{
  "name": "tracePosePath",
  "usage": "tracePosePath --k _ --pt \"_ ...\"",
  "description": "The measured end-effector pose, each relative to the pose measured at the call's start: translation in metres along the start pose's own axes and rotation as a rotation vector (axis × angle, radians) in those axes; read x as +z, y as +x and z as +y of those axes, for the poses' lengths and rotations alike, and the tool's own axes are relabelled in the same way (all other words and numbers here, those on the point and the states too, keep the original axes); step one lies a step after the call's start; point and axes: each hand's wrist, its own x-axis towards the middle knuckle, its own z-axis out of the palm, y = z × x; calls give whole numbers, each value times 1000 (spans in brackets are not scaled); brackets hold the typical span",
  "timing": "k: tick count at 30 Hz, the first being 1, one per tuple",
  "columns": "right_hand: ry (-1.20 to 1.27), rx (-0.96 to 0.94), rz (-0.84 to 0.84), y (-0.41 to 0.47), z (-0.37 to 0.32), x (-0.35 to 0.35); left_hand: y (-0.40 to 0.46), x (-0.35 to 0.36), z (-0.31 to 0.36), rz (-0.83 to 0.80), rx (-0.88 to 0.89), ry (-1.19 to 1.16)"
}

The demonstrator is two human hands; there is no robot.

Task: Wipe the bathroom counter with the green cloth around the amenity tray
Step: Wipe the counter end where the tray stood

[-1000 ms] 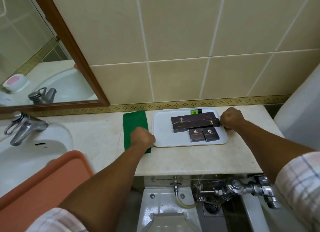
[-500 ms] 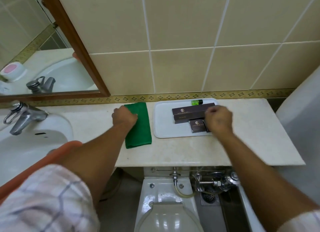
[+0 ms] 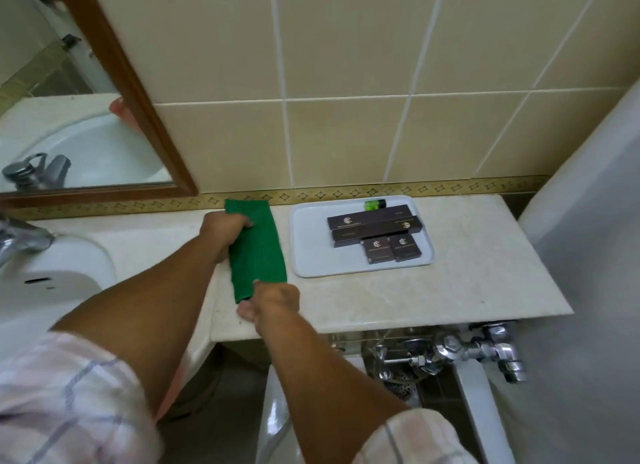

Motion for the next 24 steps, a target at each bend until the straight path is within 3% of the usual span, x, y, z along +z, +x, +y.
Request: tracePosePath --k 4,9,16,19,24 --pt "88 -114 -171 3 1 -21 -18 -5 13 -203 64 -199" --pt "229 -110 -181 -20 -14 -72 -54 27 53 -398 159 -186" --pt "390 -392 98 -55 -77 -234 -144 206 98 -726 232 -124" --pt "394 -434 246 -52 -103 -297 -170 282 100 -745 245 -107" --pt "325 -453 370 -32 -134 -345 -164 346 98 -710 246 -33"
